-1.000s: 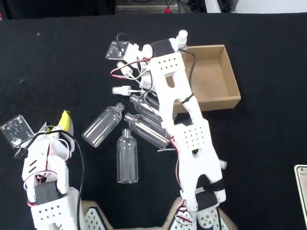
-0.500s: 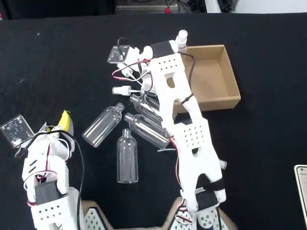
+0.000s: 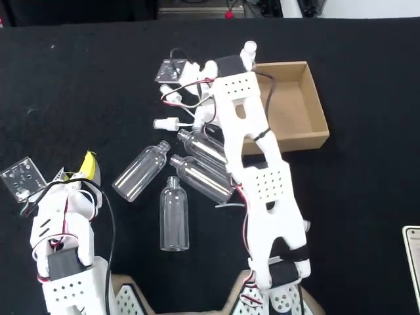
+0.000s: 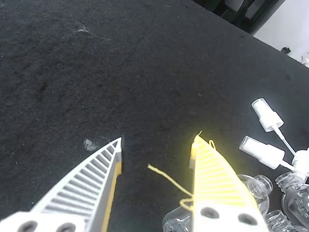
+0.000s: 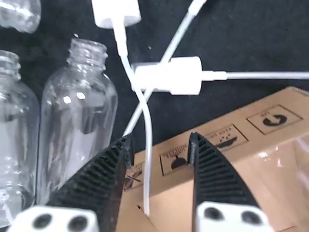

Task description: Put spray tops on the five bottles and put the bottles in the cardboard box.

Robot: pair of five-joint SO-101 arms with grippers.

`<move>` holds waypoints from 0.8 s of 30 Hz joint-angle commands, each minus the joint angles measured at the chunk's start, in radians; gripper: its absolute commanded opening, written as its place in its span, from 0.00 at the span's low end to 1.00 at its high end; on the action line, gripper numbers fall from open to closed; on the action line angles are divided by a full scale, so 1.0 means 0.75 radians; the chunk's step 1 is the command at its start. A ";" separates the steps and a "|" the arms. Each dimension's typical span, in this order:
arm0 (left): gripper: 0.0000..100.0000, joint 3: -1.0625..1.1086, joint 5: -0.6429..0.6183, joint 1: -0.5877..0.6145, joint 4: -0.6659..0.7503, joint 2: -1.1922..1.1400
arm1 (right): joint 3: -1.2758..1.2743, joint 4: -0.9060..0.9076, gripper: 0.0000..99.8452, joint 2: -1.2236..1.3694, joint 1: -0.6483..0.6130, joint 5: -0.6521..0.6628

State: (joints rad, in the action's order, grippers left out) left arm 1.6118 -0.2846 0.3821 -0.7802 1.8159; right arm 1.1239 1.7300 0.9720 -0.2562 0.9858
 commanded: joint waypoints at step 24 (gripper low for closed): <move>0.23 -0.028 -0.006 0.009 0.035 0.012 | 0.167 0.045 0.11 0.048 0.025 0.004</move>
State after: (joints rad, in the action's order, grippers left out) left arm 1.6118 -0.2846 0.3821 -0.7802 1.8159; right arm 1.1960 1.7300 1.0226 -0.2516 0.9858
